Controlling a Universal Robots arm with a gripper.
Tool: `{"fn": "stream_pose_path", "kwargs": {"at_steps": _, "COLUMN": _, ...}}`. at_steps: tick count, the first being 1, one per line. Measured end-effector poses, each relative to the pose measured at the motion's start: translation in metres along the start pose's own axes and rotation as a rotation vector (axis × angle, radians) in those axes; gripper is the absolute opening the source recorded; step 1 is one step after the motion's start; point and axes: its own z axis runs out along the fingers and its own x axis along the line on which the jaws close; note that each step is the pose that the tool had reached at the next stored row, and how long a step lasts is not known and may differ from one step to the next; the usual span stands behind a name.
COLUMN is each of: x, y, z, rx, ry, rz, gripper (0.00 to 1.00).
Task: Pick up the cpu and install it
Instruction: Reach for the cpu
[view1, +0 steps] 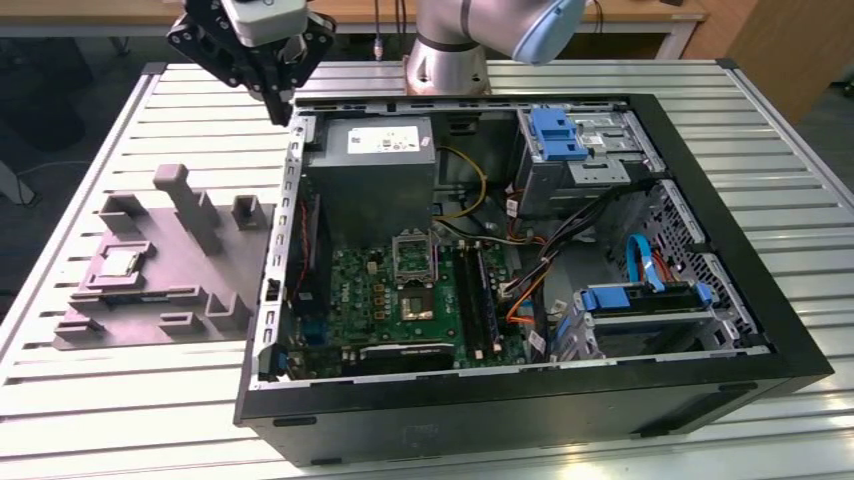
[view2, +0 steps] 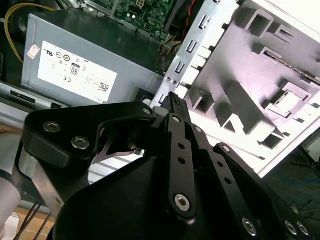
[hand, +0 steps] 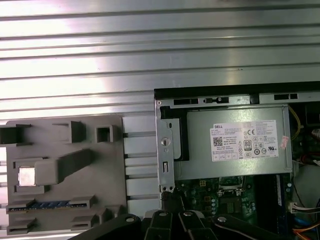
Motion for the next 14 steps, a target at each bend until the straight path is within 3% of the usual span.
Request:
{"fn": "stream_pose_path", "kwargs": {"at_steps": 4, "x": 0.0084, "y": -0.0006, "z": -0.0001, "rx": 0.0000, "ry": 0.0000, "rz": 0.000, "gripper": 0.11}}
{"fn": "stream_pose_path", "kwargs": {"at_steps": 14, "x": 0.0182, "y": -0.0014, "z": 0.0001, "rx": 0.0000, "ry": 0.0003, "rz": 0.000, "gripper": 0.11}}
